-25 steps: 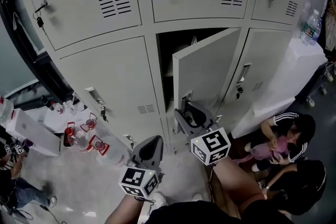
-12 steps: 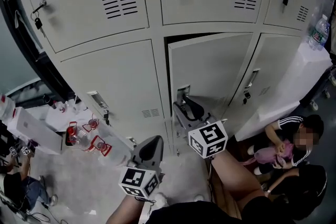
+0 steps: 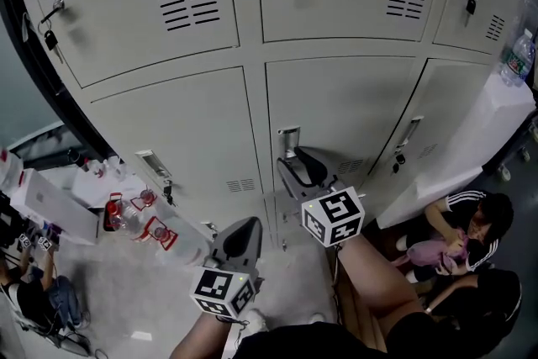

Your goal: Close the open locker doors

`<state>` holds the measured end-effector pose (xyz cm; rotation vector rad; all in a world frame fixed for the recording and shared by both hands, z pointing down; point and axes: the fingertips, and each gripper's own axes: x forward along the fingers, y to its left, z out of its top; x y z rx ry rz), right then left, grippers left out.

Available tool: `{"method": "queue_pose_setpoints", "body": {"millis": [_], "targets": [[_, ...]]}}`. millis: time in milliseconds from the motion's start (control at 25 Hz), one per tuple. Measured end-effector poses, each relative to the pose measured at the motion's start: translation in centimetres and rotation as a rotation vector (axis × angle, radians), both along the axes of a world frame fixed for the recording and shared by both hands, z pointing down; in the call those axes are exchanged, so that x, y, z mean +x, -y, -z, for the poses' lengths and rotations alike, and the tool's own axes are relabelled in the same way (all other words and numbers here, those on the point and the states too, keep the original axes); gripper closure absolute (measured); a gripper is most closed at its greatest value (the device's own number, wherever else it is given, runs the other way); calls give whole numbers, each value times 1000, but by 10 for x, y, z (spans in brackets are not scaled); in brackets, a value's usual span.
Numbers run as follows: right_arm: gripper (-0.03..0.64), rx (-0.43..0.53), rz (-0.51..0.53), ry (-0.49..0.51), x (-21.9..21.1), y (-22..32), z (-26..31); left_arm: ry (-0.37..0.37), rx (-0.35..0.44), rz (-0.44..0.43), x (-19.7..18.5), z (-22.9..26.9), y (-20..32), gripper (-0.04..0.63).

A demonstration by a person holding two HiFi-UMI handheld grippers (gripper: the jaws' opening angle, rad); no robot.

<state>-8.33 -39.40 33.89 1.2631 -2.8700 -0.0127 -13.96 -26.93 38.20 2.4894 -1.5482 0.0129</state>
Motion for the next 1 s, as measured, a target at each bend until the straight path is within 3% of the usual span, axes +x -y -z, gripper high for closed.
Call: {"method": "queue_pose_setpoints", "body": {"millis": [760, 880, 1000], "targets": [[453, -42, 42, 21, 12, -4, -7, 20, 1, 40, 4, 5, -8, 591], [490, -51, 63, 14, 19, -14, -12, 23, 0, 55, 7, 5, -14, 591], [611, -61, 86, 8, 30, -27, -17, 22, -5, 72, 13, 5, -19, 591]]}}
